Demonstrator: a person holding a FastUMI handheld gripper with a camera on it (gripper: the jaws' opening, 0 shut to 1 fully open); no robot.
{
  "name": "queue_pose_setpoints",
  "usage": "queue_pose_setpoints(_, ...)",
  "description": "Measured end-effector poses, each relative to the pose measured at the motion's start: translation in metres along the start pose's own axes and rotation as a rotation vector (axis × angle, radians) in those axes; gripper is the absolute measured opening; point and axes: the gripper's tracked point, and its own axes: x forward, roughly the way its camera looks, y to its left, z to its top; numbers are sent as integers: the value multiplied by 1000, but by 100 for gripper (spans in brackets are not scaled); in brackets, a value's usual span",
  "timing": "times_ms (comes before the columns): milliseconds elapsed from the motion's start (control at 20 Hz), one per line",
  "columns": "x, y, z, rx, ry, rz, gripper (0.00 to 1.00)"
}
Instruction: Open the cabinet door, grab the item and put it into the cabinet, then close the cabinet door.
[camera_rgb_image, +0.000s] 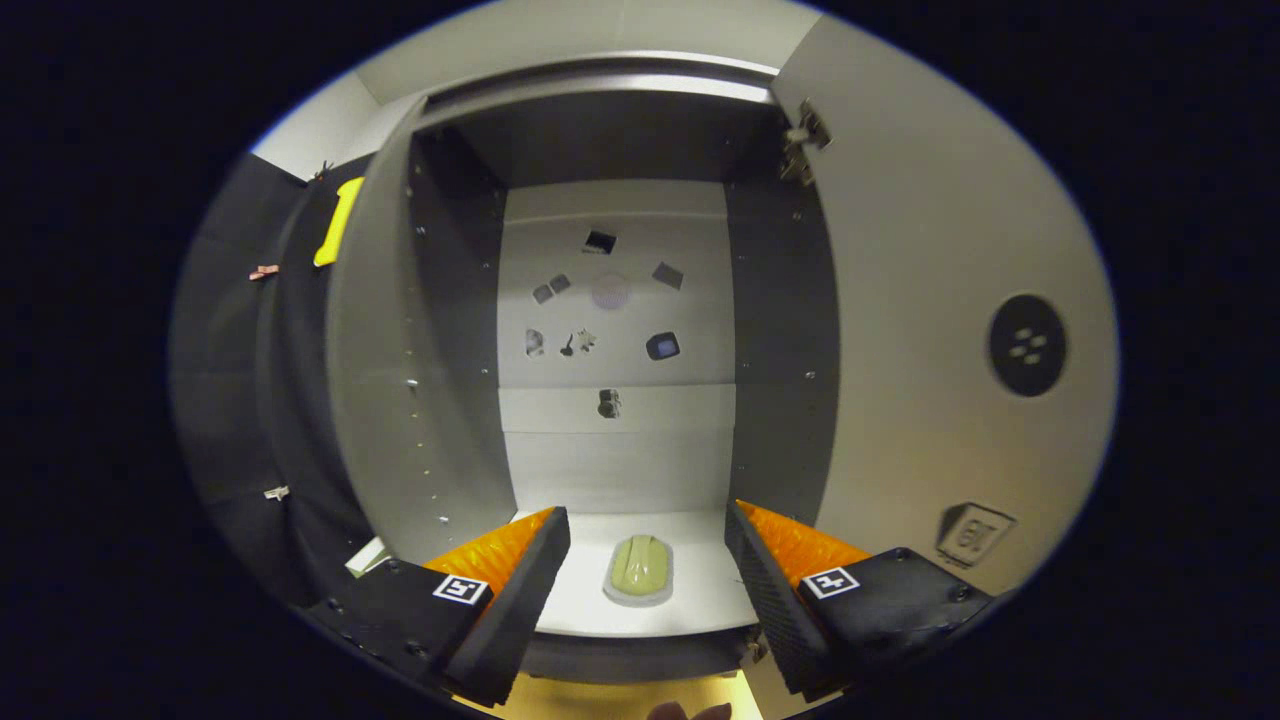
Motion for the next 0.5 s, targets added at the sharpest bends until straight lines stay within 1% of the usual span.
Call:
queue_pose_setpoints(100, -32, -4, 8, -17, -41, 4, 98)
queue_pose_setpoints(250, -78, -14, 15, -72, -88, -13, 98)
queue_pose_setpoints(500, -156, -35, 20, -56, -111, -23, 98)
